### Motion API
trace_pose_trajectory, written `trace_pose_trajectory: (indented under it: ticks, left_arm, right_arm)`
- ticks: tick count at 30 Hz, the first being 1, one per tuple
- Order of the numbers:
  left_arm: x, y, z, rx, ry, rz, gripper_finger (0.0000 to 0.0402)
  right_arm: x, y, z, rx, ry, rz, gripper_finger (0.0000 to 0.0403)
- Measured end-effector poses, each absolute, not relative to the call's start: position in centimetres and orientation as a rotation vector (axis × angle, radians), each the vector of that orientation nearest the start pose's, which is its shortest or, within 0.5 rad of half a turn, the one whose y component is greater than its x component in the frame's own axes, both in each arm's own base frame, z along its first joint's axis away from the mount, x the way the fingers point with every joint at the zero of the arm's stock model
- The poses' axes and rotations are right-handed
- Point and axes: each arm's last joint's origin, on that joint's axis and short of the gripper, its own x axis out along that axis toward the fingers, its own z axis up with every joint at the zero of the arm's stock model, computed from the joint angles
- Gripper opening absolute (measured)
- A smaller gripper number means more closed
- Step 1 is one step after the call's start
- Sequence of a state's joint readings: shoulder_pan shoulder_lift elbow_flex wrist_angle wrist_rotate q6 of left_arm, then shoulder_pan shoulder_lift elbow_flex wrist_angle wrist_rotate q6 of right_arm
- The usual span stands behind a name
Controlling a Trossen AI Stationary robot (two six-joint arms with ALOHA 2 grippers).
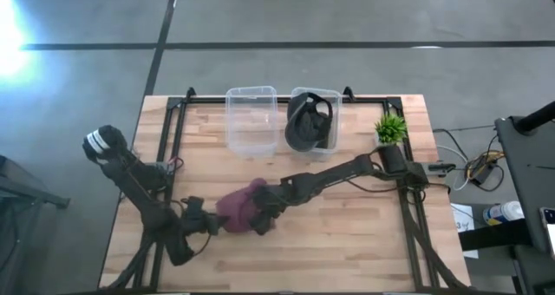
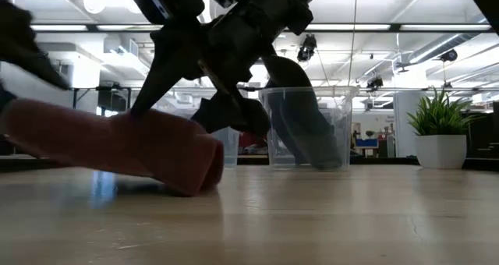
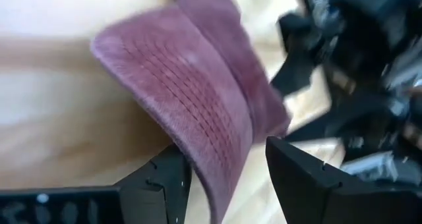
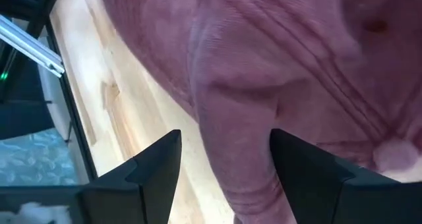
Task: Pick & Place hat
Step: Put the red cap into the left transparent bin
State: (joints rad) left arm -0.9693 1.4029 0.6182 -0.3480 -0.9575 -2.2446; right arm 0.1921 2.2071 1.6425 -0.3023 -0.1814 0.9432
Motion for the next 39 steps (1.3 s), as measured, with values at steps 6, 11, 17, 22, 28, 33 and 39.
trace_pose_trajectory:
  ticks: [6,11,17,22,28,33,39]
  left_arm:
    - [15.9,-16.8,16.0,-1.207,0.200,0.605,0.0184]
    - [16.1,-16.9,16.0,-1.177,0.237,0.582,0.0142]
    - [16.5,-17.0,16.5,-1.153,0.211,0.574,0.0022]
    - [17.0,-16.9,17.2,-1.136,0.177,0.586,0.0009]
    - [17.4,-16.1,21.6,-1.048,0.081,0.594,0.0007]
    - [17.4,-14.3,28.4,-0.866,-0.058,0.614,0.0006]
    - [17.7,-10.3,35.7,-0.504,-0.073,0.734,0.0006]
  right_arm:
    - [47.0,9.7,16.7,0.862,0.956,-0.074,0.0228]
    - [47.2,9.8,17.4,0.837,0.937,-0.049,0.0228]
    - [47.3,9.8,19.2,0.783,0.913,-0.018,0.0228]
    - [45.7,9.2,22.7,0.622,0.911,-0.105,0.0228]
    - [41.0,7.4,30.6,0.473,0.778,-0.293,0.0228]
    - [36.1,6.1,36.4,0.426,0.579,-0.448,0.0228]
    - [32.0,5.0,39.1,0.411,0.463,-0.557,0.0228]
